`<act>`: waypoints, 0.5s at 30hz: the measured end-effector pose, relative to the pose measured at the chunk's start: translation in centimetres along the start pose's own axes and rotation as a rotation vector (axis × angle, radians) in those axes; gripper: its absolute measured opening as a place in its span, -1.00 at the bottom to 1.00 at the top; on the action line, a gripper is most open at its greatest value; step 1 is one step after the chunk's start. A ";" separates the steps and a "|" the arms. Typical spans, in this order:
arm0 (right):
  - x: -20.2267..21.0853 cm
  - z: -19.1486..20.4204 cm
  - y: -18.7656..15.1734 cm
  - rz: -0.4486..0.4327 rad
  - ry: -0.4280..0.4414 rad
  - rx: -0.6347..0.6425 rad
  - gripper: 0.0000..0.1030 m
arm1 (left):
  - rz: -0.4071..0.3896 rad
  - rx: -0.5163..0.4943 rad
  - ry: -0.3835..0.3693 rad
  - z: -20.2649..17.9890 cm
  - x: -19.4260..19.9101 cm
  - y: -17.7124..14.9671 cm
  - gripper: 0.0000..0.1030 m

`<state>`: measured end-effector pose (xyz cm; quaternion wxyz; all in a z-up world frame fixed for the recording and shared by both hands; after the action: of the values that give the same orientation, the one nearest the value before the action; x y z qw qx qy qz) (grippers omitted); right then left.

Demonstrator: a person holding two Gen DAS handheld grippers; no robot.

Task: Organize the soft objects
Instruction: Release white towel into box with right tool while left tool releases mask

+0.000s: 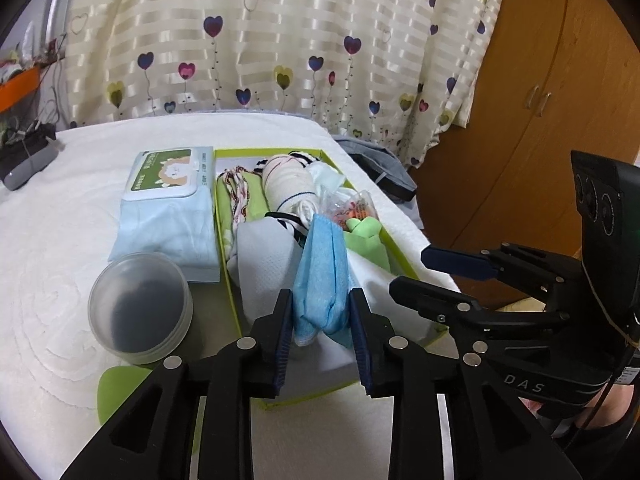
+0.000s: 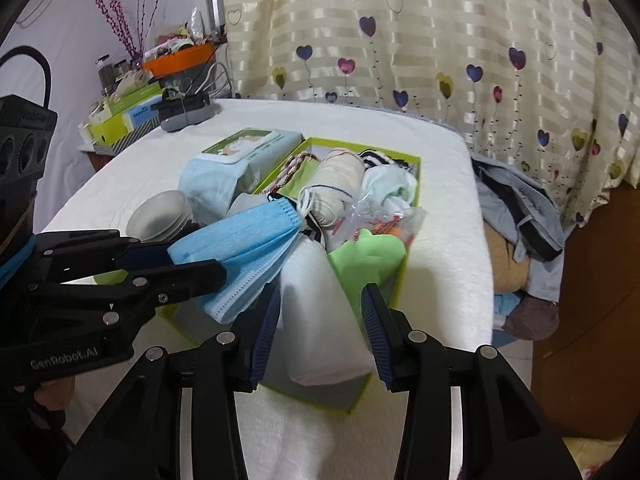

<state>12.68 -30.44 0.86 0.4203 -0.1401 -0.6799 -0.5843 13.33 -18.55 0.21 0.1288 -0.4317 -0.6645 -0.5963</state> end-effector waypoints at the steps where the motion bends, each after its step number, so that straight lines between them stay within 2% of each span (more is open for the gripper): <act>1: 0.3 0.0 -0.1 -0.004 -0.002 -0.004 -0.15 | -0.004 -0.003 -0.003 -0.1 0.1 0.0 -0.46; 5: 0.8 0.0 -0.3 -0.009 -0.011 -0.010 -0.15 | 0.004 -0.021 -0.004 -0.4 -0.2 -0.2 -0.23; 15: 2.0 -0.1 -1.0 -0.027 -0.029 -0.039 -0.15 | -0.028 -0.026 0.016 -0.6 1.7 -0.5 -0.21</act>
<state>10.79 -31.47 1.66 0.3998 -0.1477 -0.6763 -0.6008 11.72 -18.33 1.16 0.1202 -0.4190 -0.6618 -0.6100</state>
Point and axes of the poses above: each gripper's, at about its wrist camera, not at the fingertips, and x roughly against the way its jaws point, z to its left, y to its top, the point moved 1 cm from there along -x, roughly the way its jaws point, and after that the axes turned 2 degrees about x, right-handed, at the moved point
